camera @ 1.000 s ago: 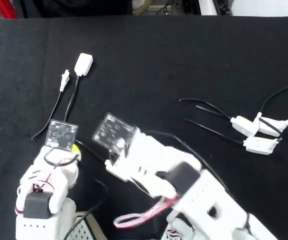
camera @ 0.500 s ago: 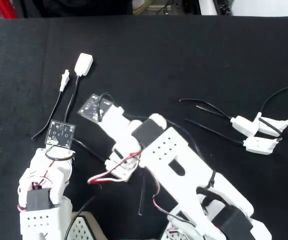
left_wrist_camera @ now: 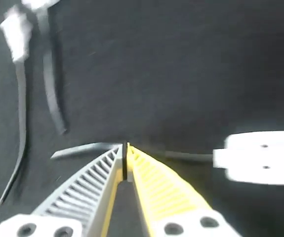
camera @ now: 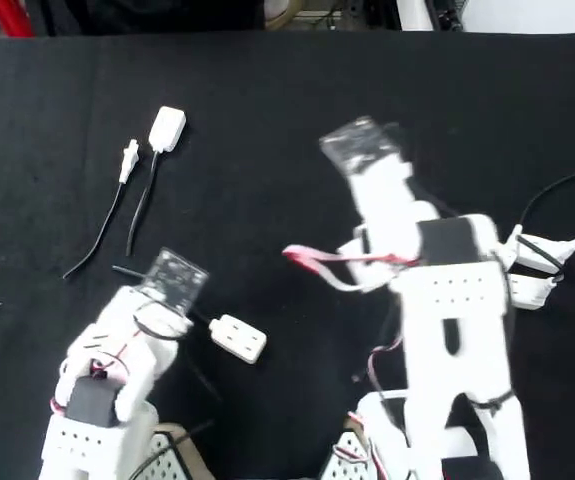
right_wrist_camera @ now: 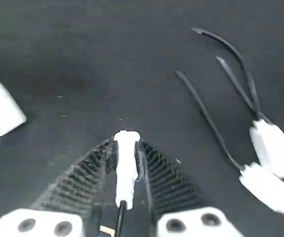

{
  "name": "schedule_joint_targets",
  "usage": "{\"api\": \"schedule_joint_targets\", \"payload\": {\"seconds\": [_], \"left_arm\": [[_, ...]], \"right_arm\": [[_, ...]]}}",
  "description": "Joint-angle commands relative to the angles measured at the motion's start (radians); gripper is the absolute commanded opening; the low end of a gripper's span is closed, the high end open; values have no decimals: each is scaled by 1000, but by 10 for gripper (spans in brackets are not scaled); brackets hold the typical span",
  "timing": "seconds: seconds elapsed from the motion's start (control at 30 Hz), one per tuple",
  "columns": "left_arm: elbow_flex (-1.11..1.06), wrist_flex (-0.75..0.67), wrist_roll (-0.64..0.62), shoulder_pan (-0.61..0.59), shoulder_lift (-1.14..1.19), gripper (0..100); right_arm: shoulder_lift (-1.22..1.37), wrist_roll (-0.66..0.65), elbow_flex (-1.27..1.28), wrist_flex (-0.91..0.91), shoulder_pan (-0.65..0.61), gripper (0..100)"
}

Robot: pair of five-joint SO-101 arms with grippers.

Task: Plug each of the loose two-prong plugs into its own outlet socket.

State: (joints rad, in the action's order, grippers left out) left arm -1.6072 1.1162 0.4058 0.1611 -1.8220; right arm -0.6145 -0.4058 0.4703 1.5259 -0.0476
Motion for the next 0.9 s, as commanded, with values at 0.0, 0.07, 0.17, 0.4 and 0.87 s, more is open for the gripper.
{"api": "schedule_joint_targets", "payload": {"seconds": [0.0, 0.07, 0.17, 0.4, 0.87], "left_arm": [[93, 6, -80, 147, 6, 30], [130, 6, -123, 205, 17, 30], [194, -8, -175, 262, 121, 30], [374, -135, -216, 289, 732, 30], [409, -232, -153, 59, 1073, 29]], "right_arm": [[22, -17, -59, 8, 112, 11], [36, -17, -61, 8, 140, 11], [41, -17, -53, 8, 152, 11], [41, -8, -54, 14, 147, 11], [42, -17, -61, 35, 130, 11]]}}
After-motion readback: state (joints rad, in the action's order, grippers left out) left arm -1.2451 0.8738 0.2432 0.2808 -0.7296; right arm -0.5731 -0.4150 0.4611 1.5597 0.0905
